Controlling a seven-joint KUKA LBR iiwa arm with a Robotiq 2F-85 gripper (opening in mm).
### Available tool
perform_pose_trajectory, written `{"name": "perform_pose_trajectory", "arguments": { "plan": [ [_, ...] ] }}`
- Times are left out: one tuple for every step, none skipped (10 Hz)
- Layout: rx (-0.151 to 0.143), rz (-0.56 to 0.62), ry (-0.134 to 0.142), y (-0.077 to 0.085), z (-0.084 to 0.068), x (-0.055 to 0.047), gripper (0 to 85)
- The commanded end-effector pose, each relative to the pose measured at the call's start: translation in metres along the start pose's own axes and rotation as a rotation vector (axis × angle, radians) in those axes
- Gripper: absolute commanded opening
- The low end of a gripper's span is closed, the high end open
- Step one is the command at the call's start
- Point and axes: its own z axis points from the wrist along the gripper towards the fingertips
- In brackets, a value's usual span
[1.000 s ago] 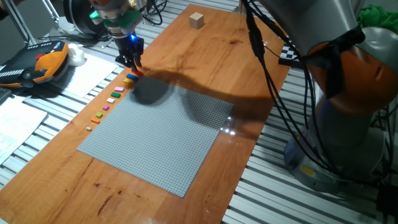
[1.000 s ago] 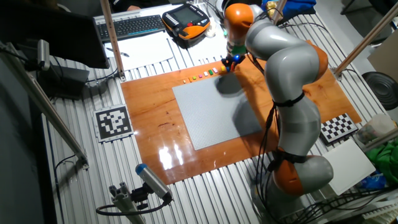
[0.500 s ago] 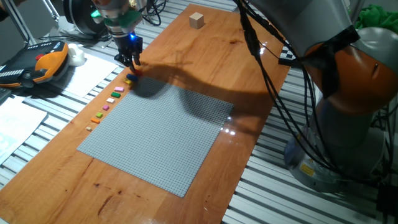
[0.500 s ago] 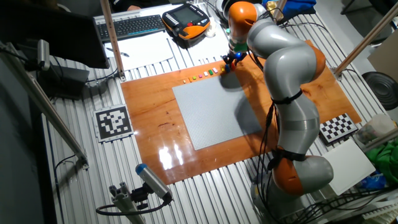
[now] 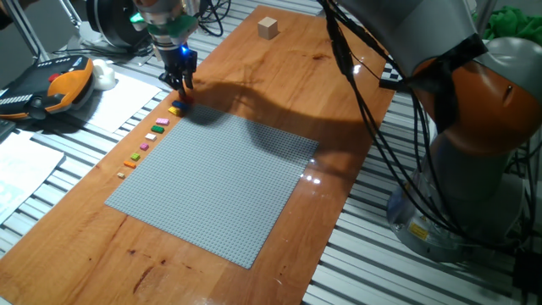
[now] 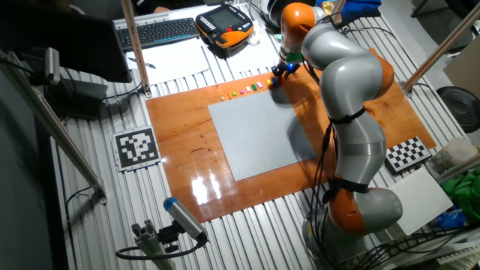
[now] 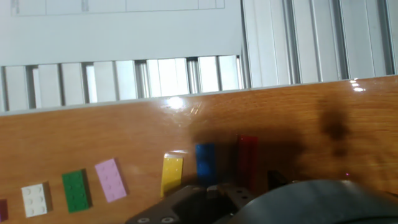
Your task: Stack small Lego blocks randomly, one at a time
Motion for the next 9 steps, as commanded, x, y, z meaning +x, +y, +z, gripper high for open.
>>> {"name": "perform_pose_trajectory", "arguments": {
  "plan": [
    [-0.001,0.004,-0.003,-0.001,0.001,-0.001,34.0],
    [-0.006,0.009,-0.004,-0.002,0.004,-0.001,34.0],
    [-0.007,0.012,-0.005,-0.003,0.006,-0.003,34.0],
    [-0.013,0.026,-0.014,-0.004,0.009,-0.004,34.0],
    [-0.015,0.029,-0.017,-0.004,0.013,-0.005,34.0],
    [-0.015,0.031,-0.020,-0.004,0.015,-0.007,34.0],
    [-0.015,0.031,-0.021,-0.005,0.018,-0.008,34.0],
    [-0.017,0.031,-0.023,-0.005,0.019,-0.008,34.0],
    [-0.017,0.032,-0.023,-0.005,0.019,-0.008,34.0]
  ]
}}
